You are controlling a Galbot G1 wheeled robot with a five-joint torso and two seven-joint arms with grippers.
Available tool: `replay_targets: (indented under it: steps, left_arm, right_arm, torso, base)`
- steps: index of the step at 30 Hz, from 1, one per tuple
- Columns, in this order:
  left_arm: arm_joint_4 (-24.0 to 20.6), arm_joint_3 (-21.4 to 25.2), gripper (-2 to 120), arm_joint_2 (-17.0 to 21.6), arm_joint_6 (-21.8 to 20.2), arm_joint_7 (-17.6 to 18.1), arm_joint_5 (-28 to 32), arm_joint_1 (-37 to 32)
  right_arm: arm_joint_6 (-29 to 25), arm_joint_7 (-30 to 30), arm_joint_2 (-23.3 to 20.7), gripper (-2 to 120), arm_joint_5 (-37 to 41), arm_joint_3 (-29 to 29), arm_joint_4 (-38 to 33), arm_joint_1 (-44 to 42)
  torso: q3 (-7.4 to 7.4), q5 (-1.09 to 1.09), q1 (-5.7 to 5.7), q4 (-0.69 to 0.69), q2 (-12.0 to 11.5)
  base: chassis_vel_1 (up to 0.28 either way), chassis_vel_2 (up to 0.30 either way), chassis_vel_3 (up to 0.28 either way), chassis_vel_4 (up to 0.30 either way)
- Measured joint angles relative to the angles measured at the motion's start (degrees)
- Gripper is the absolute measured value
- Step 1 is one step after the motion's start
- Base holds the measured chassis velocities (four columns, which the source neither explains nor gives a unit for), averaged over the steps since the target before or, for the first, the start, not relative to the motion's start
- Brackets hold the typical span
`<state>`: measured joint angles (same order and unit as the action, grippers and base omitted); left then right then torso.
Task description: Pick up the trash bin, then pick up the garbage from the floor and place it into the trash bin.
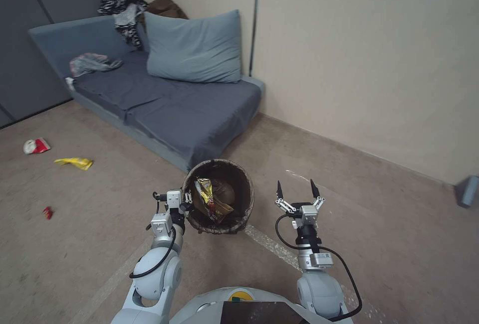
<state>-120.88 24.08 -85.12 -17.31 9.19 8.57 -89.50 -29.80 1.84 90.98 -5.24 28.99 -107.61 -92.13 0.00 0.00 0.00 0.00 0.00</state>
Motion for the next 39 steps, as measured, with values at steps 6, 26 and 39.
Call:
replay_targets:
  steps: [6, 26, 39]
  left_arm:
    - [0.0, 0.06, 5, -0.03, -0.05, 0.01, 0.0, -0.05]
    - [0.03, 0.22, 5, -0.25, -0.09, 0.04, 0.0, -0.02]
    - [0.24, 0.19, 5, -0.3, 0.02, -0.07, -0.27, -0.2]
  right_arm:
    - [-0.36, -0.53, -0.15, 100, -0.05, 0.03, 0.26, 0.01]
    - [-0.4, -1.33, 0.3, 100, 0.3, -0.02, 1.16, 1.2]
    - [-0.5, -1.74, 0.23, 100, 0.51, 0.09, 1.3, 1.23]
  torso:
    - [0.0, 0.0, 0.0, 0.01, 0.0]
    - [0.0, 0.0, 0.0, -0.01, 0.0]
    - [0.0, 0.0, 0.0, -0.01, 0.0]
  base:
    - [0.136, 0.121, 0.123, 0.122]
    - [0.132, 0.129, 0.128, 0.123]
    - [0.121, 0.125, 0.128, 0.128]
